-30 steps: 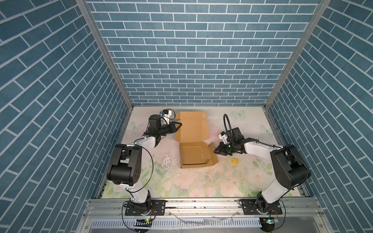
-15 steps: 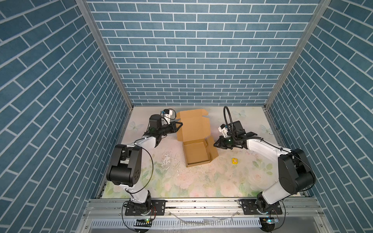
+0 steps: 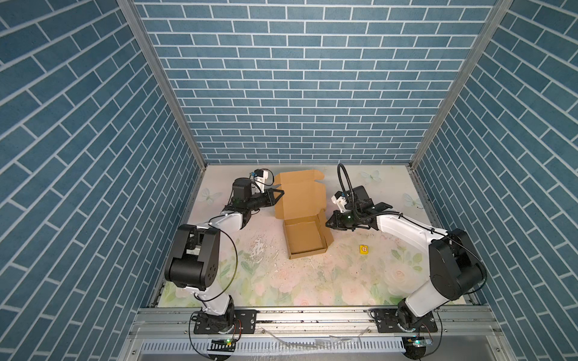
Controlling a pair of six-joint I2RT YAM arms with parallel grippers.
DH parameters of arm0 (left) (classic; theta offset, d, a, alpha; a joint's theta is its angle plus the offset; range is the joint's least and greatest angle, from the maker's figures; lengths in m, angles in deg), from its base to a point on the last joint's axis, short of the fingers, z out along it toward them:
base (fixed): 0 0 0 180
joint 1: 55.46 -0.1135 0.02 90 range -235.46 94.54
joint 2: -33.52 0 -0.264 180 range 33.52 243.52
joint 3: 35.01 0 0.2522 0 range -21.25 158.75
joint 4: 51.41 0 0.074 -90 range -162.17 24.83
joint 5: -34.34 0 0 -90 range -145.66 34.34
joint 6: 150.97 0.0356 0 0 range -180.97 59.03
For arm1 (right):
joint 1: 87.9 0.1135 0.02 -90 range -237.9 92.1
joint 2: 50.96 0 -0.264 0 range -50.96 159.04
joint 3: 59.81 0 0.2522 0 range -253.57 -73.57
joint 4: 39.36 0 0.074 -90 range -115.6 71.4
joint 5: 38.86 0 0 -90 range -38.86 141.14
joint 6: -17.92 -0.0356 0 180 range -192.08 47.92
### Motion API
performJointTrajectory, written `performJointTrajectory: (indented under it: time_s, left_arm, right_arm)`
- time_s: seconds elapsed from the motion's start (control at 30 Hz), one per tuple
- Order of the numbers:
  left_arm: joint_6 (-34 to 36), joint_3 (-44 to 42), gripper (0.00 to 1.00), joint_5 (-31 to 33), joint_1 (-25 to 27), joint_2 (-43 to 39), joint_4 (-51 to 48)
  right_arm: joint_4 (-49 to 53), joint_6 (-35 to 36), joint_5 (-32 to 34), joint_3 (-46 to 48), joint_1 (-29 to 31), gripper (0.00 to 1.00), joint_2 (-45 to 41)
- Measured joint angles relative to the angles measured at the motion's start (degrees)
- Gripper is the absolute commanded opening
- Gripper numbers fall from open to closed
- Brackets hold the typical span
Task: Fold the paper box
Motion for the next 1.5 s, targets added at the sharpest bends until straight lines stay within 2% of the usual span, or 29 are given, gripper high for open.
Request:
performJointTrajectory:
  time_s: [0.23,0.5,0.9,1.27,1.5]
  left_arm:
    - [-0.1,-0.4,0.11,0.0,0.4,0.0,-0.3]
    - [0.0,-0.4,0.11,0.0,0.4,0.0,-0.4]
    - [0.7,-0.4,0.11,0.0,0.4,-0.7,-1.2]
    - [1.1,-0.5,0.11,0.0,0.4,-0.8,-1.2]
    - [1.2,-0.5,0.11,0.0,0.4,-0.8,-1.2]
  right_arm:
    - [-13.4,-7.4,-5.1,6.3,0.0,0.3,1.4]
    - [-20.6,-11.1,-7.3,7.9,-0.1,0.32,1.4]
    - [-28.7,-17.3,-6.5,13.7,-2.2,0.23,1.5]
    - [-31.2,-18.8,-5.2,17.7,-4.8,0.16,1.5]
    - [-32.5,-18.9,-4.8,19.7,-6.2,0.15,1.5]
